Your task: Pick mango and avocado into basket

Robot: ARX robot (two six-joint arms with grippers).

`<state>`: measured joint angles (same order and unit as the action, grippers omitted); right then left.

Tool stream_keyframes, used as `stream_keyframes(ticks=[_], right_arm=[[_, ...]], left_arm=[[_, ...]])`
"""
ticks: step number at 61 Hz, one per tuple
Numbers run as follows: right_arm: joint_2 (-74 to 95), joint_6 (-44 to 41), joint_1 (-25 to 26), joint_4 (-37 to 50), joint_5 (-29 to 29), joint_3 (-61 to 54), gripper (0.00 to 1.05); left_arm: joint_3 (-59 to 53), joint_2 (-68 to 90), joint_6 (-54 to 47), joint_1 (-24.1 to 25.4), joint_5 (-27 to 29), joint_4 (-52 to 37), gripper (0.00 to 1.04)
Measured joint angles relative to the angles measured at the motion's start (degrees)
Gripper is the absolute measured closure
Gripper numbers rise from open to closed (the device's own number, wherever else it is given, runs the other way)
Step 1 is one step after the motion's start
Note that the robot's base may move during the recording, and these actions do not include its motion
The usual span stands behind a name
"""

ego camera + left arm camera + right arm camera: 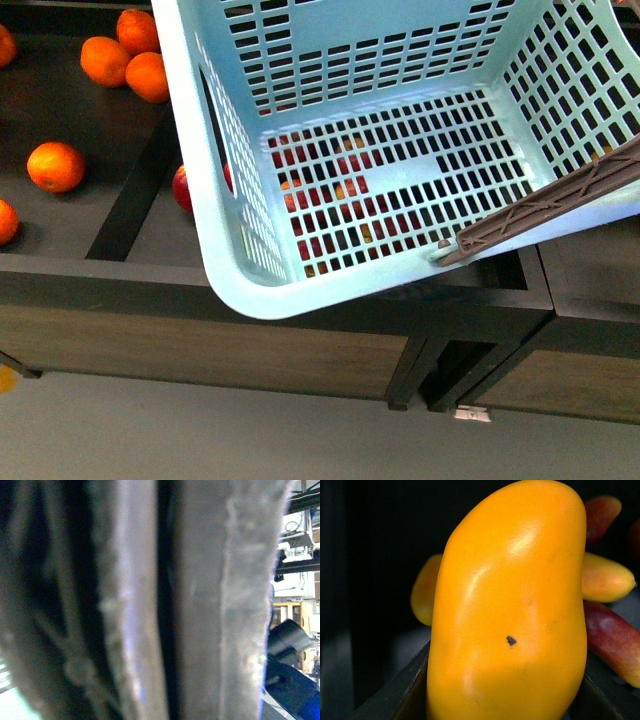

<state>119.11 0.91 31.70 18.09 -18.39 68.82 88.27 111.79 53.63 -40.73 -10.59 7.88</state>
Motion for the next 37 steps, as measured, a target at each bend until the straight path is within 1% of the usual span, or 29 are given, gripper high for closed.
stream_keyframes(ticks=[4, 10, 17, 26, 37], right_arm=[[-8.68, 0.68, -0.28, 0.5, -2.19, -4.63, 0.44], [-16.06, 1.18, -1.09, 0.59, -3.52, -7.82, 0.44], [-25.81, 1.6, -3.78, 0.57, -4.48, -11.74, 0.44], [-31.87, 1.2, -8.15, 0.09, -2.78, -14.23, 0.44], [-35.69, 0.85, -15.5, -1.22, 0.85, -16.9, 0.44]], left_arm=[[0.0, 0.0, 0.02, 0.0, 0.0, 0.0, 0.78], [0.0, 0.0, 0.02, 0.0, -0.02, 0.0, 0.78], [0.0, 0.0, 0.0, 0.0, 0.02, 0.0, 0.78], [0.0, 0.0, 0.0, 0.0, 0.02, 0.0, 0.78], [0.0, 0.0, 0.0, 0.0, 0.02, 0.0, 0.78]])
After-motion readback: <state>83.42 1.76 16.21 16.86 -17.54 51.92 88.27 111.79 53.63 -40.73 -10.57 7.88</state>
